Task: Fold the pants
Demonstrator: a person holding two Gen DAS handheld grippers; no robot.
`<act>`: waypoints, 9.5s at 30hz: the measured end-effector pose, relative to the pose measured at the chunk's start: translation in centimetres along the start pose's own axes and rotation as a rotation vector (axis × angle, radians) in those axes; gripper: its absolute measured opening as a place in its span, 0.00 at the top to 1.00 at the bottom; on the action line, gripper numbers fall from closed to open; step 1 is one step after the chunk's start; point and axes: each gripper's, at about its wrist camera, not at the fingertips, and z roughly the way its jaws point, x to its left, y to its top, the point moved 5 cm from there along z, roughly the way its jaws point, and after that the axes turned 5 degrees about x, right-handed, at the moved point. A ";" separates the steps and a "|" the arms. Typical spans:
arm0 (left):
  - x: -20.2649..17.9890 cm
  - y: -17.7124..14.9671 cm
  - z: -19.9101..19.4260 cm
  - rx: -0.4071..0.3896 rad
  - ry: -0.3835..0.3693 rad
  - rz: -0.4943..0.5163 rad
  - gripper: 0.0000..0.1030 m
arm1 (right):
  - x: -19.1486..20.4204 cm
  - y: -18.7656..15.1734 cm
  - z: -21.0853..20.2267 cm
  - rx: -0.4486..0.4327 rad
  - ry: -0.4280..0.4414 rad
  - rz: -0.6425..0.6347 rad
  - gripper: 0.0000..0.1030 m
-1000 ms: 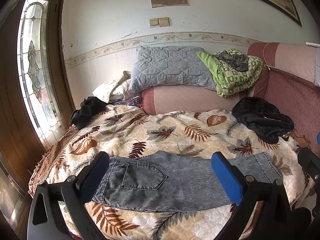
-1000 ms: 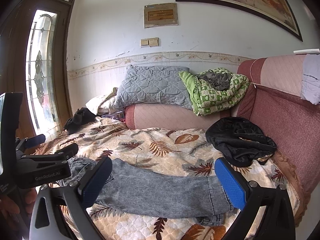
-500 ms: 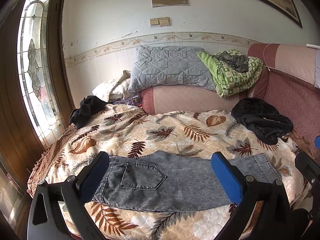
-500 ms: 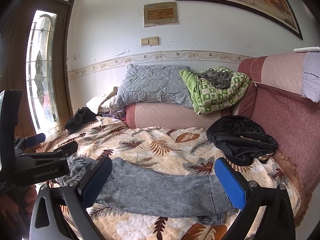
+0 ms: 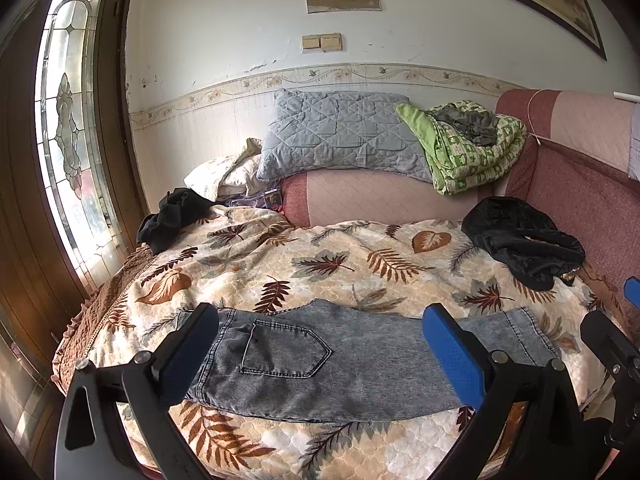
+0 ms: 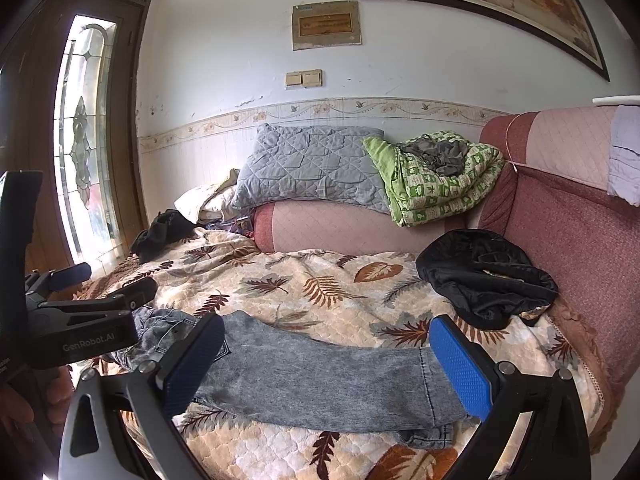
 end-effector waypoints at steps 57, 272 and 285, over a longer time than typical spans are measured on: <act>-3.6 0.5 -0.5 0.084 -0.044 -0.005 0.01 | -6.0 -0.4 -0.1 0.011 -0.059 0.122 0.00; -2.7 -12.1 22.2 0.522 0.029 0.124 0.02 | -19.9 -18.0 15.7 0.680 0.147 0.473 0.56; -2.7 -11.7 21.9 0.509 0.016 0.111 0.02 | -17.4 -13.1 15.3 0.628 -0.078 0.036 0.89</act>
